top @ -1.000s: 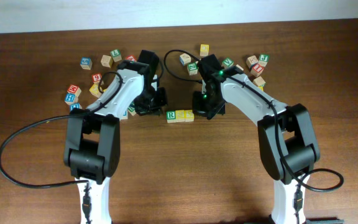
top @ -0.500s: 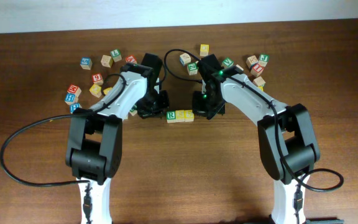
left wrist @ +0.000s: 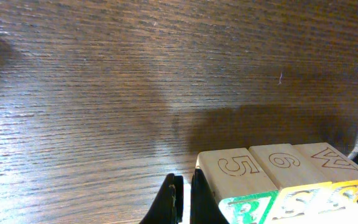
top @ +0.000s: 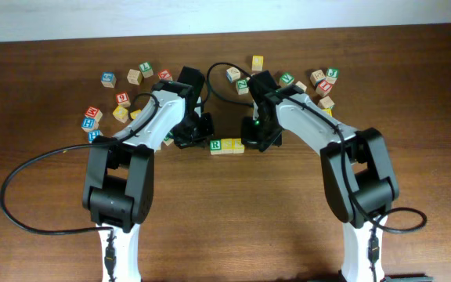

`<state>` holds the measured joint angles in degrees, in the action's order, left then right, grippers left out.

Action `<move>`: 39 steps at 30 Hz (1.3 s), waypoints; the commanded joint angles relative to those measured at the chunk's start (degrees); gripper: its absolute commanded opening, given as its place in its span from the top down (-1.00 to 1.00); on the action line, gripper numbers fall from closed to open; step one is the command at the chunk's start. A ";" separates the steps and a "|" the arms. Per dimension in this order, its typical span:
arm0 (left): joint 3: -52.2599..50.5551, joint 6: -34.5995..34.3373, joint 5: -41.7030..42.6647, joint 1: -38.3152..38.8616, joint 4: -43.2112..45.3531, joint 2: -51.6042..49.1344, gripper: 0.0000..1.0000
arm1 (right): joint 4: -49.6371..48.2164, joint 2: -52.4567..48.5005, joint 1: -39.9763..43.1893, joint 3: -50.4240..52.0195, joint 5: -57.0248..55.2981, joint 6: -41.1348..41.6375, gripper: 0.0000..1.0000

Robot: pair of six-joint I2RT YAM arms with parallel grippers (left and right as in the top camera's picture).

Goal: Spell out RSS

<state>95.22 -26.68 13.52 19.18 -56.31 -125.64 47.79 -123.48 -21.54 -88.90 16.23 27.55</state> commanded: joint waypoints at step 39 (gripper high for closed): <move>-0.48 -0.72 1.70 1.81 0.26 -0.35 1.00 | -1.62 -0.96 -0.28 -0.57 3.30 -0.28 0.91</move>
<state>95.22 -26.85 13.08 20.14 -56.14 -125.64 46.63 -123.74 -21.41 -88.92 18.72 27.86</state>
